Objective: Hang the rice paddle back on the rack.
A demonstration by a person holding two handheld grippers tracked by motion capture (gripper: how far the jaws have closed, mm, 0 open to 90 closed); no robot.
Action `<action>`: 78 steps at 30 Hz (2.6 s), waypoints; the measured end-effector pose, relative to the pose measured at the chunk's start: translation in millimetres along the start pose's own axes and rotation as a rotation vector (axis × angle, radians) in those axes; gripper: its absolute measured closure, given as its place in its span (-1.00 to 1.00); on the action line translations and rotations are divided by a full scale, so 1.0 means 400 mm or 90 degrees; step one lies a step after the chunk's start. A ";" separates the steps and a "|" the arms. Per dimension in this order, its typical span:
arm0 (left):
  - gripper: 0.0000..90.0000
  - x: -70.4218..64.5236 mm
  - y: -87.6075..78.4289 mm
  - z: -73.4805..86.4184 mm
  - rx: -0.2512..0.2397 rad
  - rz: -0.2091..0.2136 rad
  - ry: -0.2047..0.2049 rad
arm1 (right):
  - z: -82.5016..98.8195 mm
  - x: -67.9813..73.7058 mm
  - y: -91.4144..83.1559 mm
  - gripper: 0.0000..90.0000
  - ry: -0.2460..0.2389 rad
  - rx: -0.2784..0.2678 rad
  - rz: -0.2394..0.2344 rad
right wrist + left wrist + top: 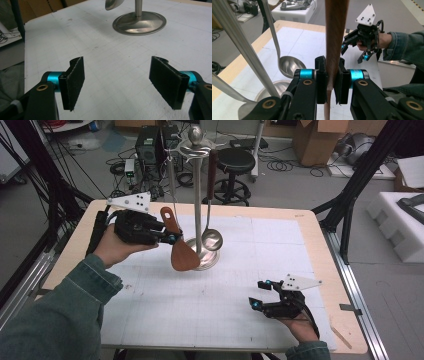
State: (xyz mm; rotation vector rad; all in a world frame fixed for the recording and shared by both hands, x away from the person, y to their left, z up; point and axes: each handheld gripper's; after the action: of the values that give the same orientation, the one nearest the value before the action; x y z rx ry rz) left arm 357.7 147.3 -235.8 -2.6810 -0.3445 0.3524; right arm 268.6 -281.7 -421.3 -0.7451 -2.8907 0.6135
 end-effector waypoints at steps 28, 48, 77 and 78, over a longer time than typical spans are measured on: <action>0.82 0.038 -0.002 -0.175 0.025 0.017 0.019 | 0.011 -0.015 -0.021 -0.40 0.015 -0.019 0.020; 0.82 0.070 0.002 -0.246 0.046 0.033 0.016 | 0.019 -0.022 -0.027 -0.40 0.027 -0.023 0.024; 0.81 0.119 0.026 -0.248 0.054 0.006 -0.019 | 0.021 -0.019 -0.027 -0.41 0.032 -0.033 0.016; 0.81 0.119 0.025 -0.248 0.054 0.002 -0.018 | 0.021 -0.020 -0.026 -0.41 0.033 -0.032 0.015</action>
State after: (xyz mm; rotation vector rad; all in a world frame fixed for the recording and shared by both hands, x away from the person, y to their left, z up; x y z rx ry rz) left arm 433.3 116.0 -161.5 -2.5959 -0.3258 0.3985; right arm 269.2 -296.9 -424.7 -0.7907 -2.8643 0.5172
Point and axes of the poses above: each handheld gripper's, and its own axes: y roughly forward along the jaws, z roughly out of its underside, x roughly to its left, and after that the axes turned 11 degrees about -y, right-handed
